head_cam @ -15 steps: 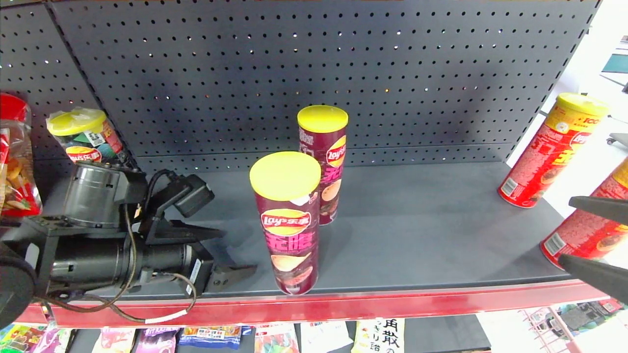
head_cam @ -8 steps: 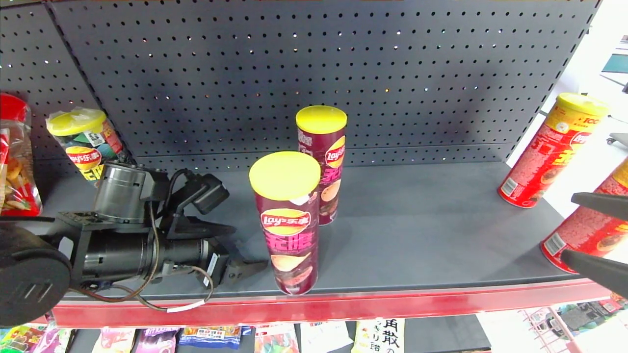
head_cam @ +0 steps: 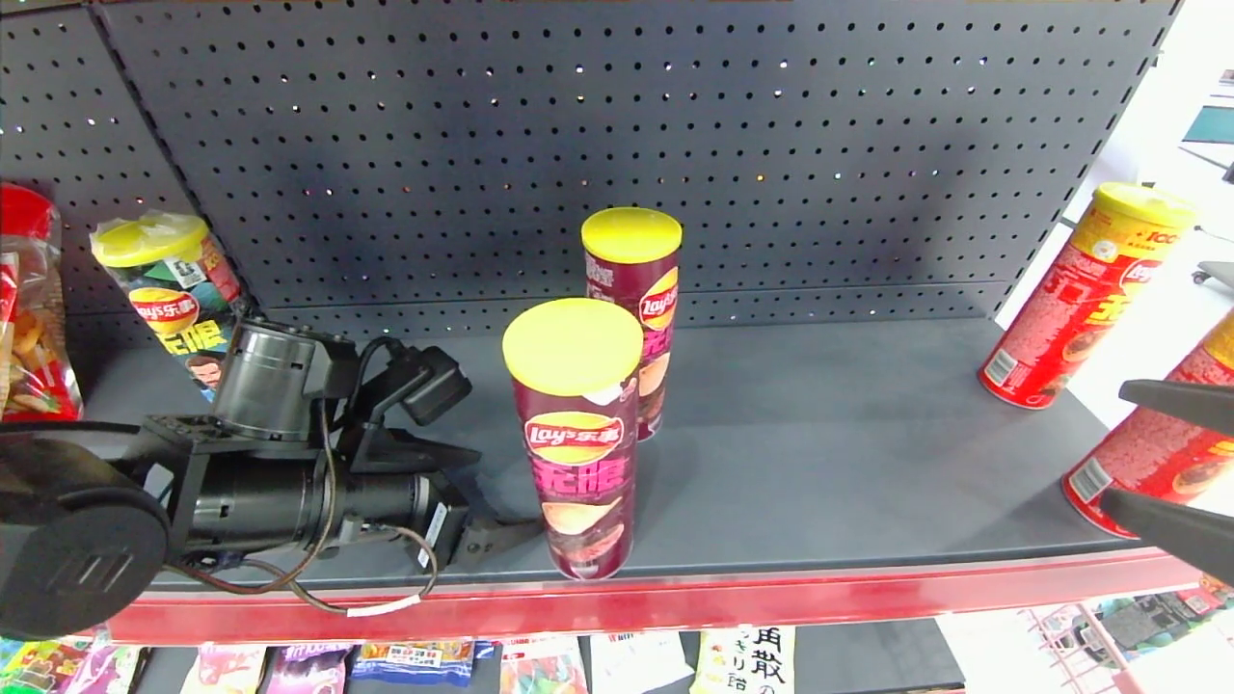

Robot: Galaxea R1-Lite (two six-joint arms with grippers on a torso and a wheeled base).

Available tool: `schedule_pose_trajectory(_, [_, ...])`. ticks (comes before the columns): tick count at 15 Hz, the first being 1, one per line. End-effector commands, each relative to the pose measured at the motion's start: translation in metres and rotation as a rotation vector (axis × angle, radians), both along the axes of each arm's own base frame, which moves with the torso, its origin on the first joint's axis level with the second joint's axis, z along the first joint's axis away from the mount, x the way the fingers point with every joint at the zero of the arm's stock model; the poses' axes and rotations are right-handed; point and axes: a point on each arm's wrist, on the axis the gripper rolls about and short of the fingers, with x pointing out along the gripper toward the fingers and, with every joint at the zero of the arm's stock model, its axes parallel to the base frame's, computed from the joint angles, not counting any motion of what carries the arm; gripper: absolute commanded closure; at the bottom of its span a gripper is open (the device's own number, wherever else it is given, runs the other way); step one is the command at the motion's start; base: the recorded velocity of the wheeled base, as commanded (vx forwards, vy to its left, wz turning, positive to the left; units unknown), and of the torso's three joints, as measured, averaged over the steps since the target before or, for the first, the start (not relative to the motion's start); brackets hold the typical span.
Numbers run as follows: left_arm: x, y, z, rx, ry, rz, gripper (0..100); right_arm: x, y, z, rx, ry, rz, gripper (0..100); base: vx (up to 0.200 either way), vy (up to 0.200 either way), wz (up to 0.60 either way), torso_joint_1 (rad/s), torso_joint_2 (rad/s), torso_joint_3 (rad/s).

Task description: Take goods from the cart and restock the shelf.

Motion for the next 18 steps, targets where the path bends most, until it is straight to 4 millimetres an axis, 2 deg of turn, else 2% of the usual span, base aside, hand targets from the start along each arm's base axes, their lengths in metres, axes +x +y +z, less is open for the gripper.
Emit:
schedule_pose_trajectory(1, [0.0, -0.002, -0.001, 0.002, 0.003, -0.005, 0, 0.0, 0.0, -0.001, -0.001, 0.003, 0.001, 0, 0.0, 0.0, 0.0, 0.0, 0.0, 0.0])
schedule_pose_trajectory(14, [-0.001, -0.006, 0.0, 0.002, -0.002, -0.016, 0, 0.002, 0.001, -0.002, -0.006, 0.014, 0.001, 0, 0.0, 0.0, 0.0, 0.0, 0.0, 0.0])
schedule_pose_trajectory(17, [-0.019, 0.01, 0.017, -0.022, -0.055, 0.023, 0, 0.002, 0.001, -0.007, -0.017, 0.032, -0.002, 0, 0.0, 0.0, 0.0, 0.0, 0.0, 0.0])
schedule_pose_trajectory(18, [-0.057, 0.031, 0.032, -0.04, -0.136, 0.097, 0, 0.0, -0.001, -0.028, -0.048, 0.077, -0.017, 0, 0.0, 0.0, 0.0, 0.0, 0.0, 0.0])
